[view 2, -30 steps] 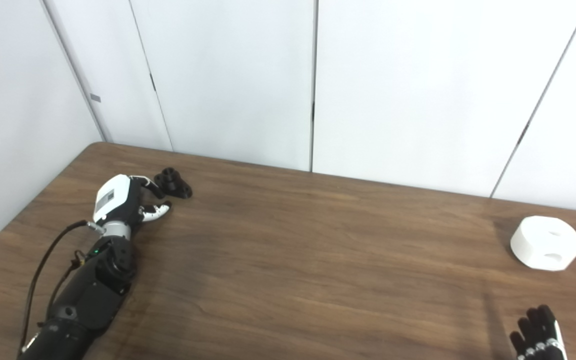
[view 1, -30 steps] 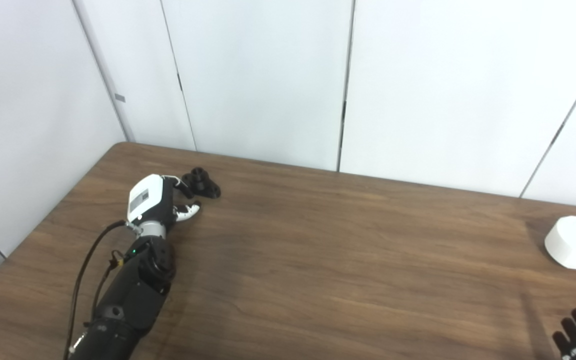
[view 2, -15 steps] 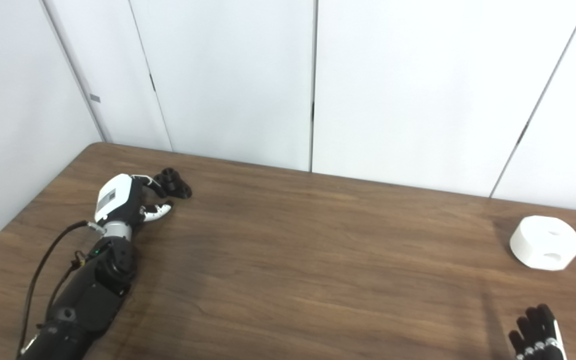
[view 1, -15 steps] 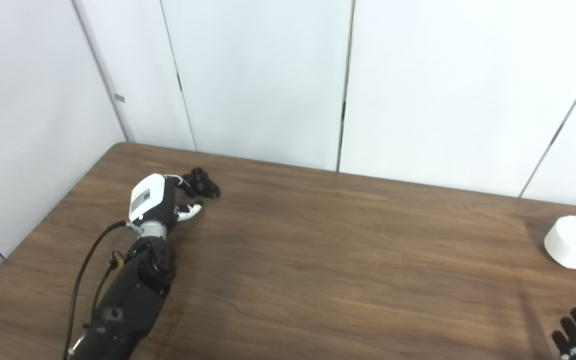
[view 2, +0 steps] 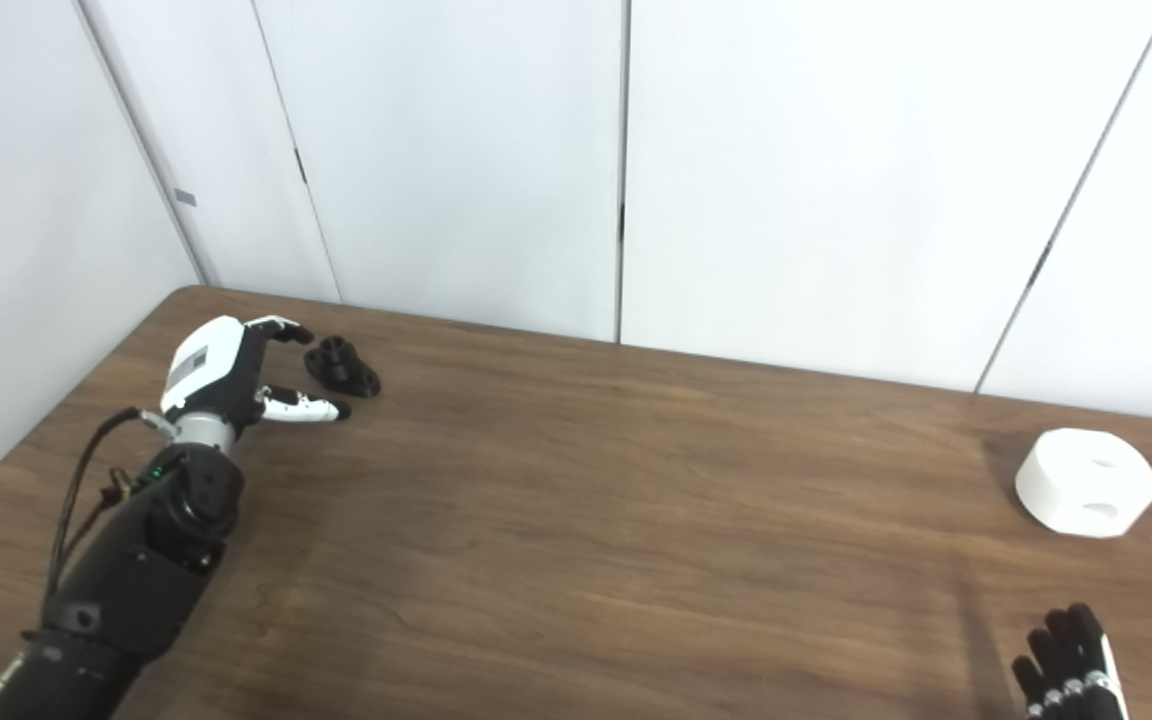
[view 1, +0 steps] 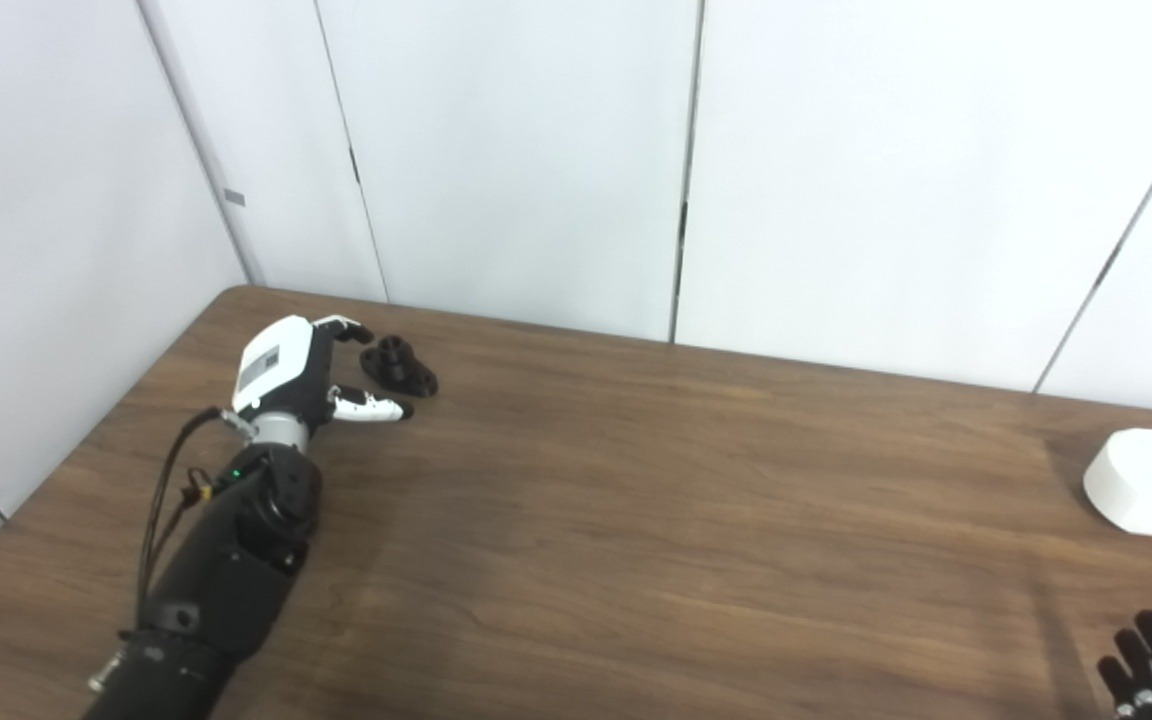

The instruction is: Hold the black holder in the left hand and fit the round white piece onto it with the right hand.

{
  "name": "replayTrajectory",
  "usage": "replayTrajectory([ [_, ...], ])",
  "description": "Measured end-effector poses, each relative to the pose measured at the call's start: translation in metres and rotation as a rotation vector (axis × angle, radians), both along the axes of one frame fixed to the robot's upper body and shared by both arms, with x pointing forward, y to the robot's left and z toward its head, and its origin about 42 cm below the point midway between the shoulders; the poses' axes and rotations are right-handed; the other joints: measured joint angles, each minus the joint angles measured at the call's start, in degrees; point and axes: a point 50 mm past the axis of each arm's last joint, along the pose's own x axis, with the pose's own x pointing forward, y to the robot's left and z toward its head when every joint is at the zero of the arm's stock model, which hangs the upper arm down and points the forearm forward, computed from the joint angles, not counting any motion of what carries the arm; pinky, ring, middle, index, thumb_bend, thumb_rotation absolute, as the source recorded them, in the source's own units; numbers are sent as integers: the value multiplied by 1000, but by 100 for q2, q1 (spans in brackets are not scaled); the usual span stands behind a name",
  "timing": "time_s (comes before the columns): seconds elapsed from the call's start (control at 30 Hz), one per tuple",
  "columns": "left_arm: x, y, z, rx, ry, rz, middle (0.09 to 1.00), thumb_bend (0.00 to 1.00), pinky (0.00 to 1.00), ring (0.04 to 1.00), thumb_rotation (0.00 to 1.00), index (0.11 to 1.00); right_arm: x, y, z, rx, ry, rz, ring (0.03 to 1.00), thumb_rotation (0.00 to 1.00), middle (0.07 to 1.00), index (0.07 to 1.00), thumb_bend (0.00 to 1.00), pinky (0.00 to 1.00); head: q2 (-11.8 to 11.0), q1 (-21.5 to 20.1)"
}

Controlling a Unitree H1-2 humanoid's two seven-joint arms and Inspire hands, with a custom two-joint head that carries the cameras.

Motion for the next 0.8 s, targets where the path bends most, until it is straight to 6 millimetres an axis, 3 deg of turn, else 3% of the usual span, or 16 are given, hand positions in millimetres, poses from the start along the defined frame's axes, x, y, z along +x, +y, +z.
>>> replayTrajectory([
  [0.23,15,6,15,35,36,-3,901,1000,995,964,249,780,0,0,0,1,1,1,1000,1000,1000,1000,661,1000,0,0],
  [0.53,34,12,9,60,185,-27,936,1000,1000,999,251,813,0,0,0,1,-1,1,1000,995,1000,1000,685,1000,9,-35],
  [0.8,56,25,33,52,237,-64,928,1000,1000,994,240,794,-2,0,0,0,2,-1,1000,1000,1000,1000,703,1000,18,-53],
])
